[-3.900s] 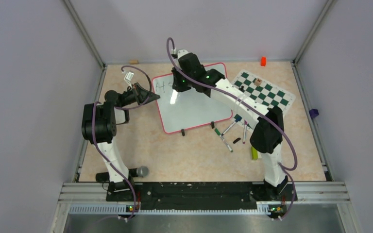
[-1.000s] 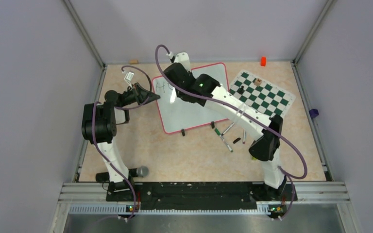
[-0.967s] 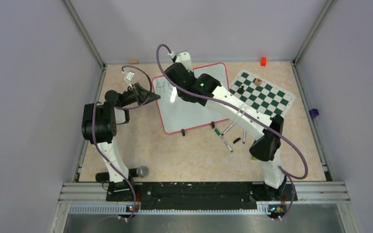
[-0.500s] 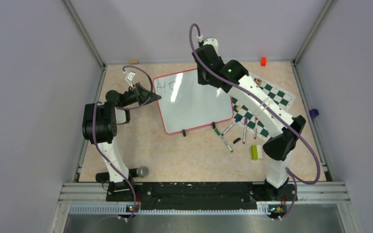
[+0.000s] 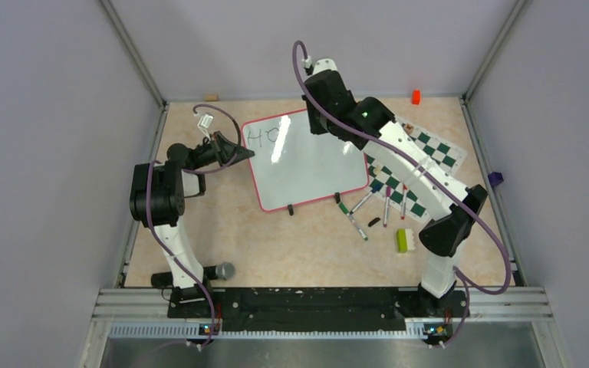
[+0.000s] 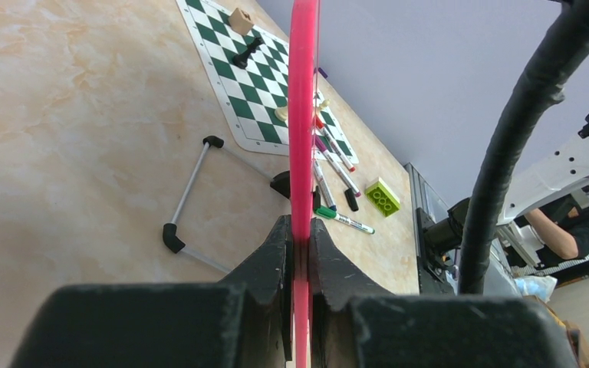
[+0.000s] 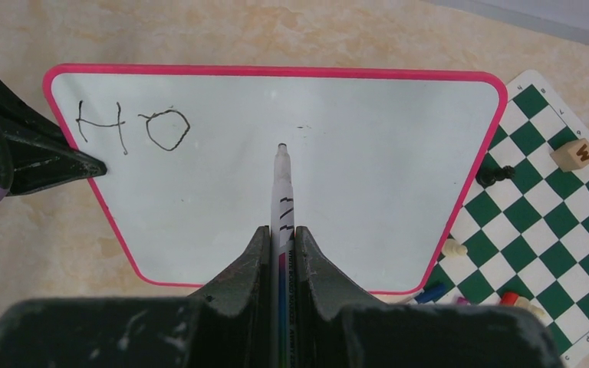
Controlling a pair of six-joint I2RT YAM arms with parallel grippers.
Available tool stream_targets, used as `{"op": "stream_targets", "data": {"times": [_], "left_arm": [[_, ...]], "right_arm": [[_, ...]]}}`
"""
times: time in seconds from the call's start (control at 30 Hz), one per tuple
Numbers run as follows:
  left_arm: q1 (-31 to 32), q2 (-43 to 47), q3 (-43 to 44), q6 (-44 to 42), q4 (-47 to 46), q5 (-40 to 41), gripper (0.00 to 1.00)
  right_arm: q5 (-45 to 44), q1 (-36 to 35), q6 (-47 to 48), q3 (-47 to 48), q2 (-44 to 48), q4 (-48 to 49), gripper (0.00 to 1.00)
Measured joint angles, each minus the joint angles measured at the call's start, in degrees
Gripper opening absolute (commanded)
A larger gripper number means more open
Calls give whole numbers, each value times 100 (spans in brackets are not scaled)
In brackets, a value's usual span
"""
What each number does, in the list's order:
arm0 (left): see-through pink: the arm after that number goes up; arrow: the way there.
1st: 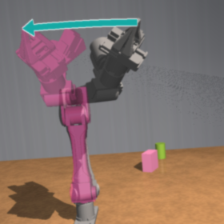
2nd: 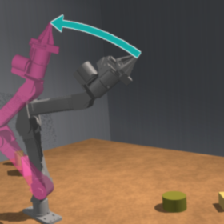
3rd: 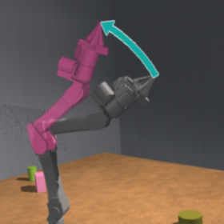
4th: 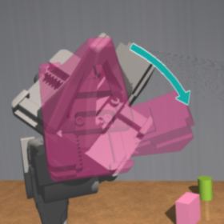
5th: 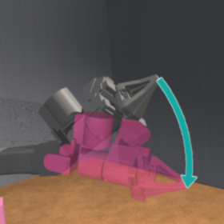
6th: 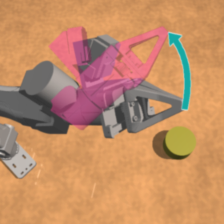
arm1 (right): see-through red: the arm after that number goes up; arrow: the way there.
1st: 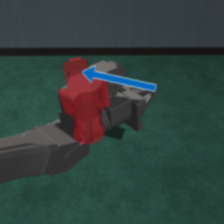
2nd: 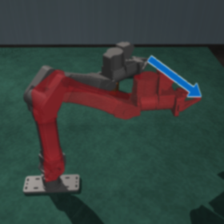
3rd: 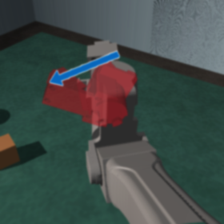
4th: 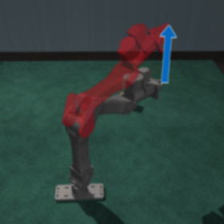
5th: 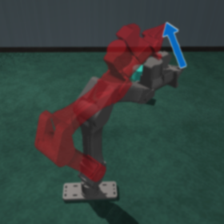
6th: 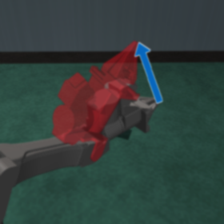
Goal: Write a sentence on the whiteboard
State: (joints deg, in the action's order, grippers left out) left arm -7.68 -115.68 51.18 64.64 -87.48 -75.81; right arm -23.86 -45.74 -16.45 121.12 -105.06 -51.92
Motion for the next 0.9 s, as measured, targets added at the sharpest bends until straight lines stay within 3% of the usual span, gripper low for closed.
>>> {"op": "stream_targets", "data": {"times": [0.33, 0.5, 0.6, 0.77, 0.9], "left_arm": [[-2, 79, -105, -76, -4, 46, 0], [-24, 437, -297, -616, 417, 37, 0], [-35, 909, -326, -1753, 1987, 160, 0], [203, 1928, 144, -4594, 5974, 752, 0], [509, 1908, 885, -5840, 7670, 809, 0]], "right_arm": [[-2, 0, 192, -804, 223, 564, 0], [-4, 7, 234, -1023, 295, 699, 0], [7, 15, 238, -1147, 398, 835, 0], [103, 39, 238, -1360, 586, 1025, 0], [212, 57, 236, -1397, 636, 1119, 0]]}}
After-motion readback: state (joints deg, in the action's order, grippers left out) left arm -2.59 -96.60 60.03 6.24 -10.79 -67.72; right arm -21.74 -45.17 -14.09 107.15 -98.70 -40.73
